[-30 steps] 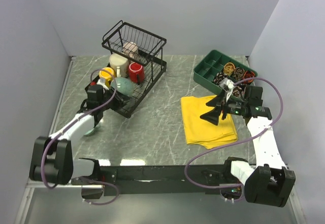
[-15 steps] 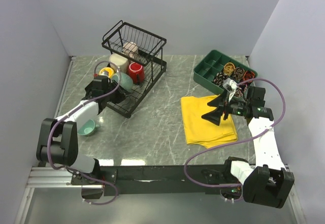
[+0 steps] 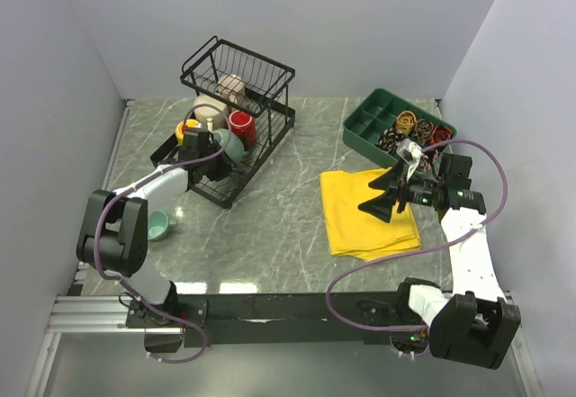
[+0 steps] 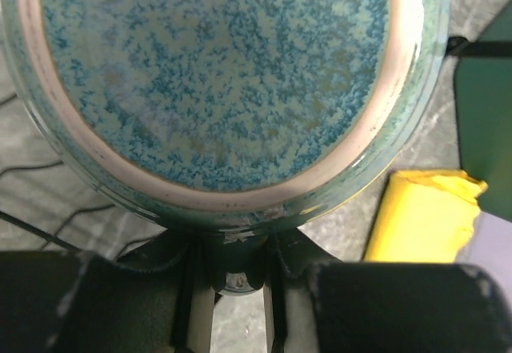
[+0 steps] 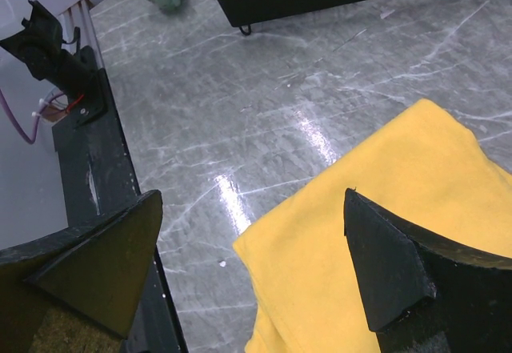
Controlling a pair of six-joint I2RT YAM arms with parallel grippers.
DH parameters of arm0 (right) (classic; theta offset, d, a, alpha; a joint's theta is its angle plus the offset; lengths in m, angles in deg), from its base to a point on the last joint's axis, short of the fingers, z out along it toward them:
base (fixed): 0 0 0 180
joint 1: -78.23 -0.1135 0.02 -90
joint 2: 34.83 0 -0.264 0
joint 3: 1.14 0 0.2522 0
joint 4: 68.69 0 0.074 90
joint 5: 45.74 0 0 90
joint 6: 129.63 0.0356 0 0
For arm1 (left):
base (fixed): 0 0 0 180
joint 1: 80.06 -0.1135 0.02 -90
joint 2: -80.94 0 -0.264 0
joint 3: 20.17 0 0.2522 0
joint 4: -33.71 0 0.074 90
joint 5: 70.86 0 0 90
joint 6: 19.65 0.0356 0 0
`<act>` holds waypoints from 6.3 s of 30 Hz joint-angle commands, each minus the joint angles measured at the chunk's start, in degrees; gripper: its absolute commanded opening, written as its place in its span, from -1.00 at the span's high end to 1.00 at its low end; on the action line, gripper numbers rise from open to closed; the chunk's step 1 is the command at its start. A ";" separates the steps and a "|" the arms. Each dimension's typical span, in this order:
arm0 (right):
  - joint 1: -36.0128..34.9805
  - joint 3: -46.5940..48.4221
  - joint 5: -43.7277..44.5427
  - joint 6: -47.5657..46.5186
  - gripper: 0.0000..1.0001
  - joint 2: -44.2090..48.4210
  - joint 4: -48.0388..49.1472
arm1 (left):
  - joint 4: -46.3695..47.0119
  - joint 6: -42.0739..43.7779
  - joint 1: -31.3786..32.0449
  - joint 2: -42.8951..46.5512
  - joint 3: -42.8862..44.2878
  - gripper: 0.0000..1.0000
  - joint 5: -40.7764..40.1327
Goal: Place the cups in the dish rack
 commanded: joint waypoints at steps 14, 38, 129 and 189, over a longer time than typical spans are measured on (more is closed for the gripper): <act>1.15 2.39 -1.92 -1.04 -1.00 0.23 -0.76 | 0.97 5.47 3.36 -6.16 10.80 0.98 -9.32; 2.38 2.83 -2.45 -2.45 -1.00 -0.12 -2.34 | -7.99 8.46 7.57 -13.90 21.35 -0.04 -15.65; 3.62 3.89 0.19 -5.26 -1.00 -0.47 -5.51 | -32.34 -22.92 -30.83 15.79 -5.63 0.70 -19.35; -44.81 34.55 25.10 41.72 -1.00 -13.22 10.09 | 45.79 -31.17 9.86 38.66 -14.07 0.98 38.84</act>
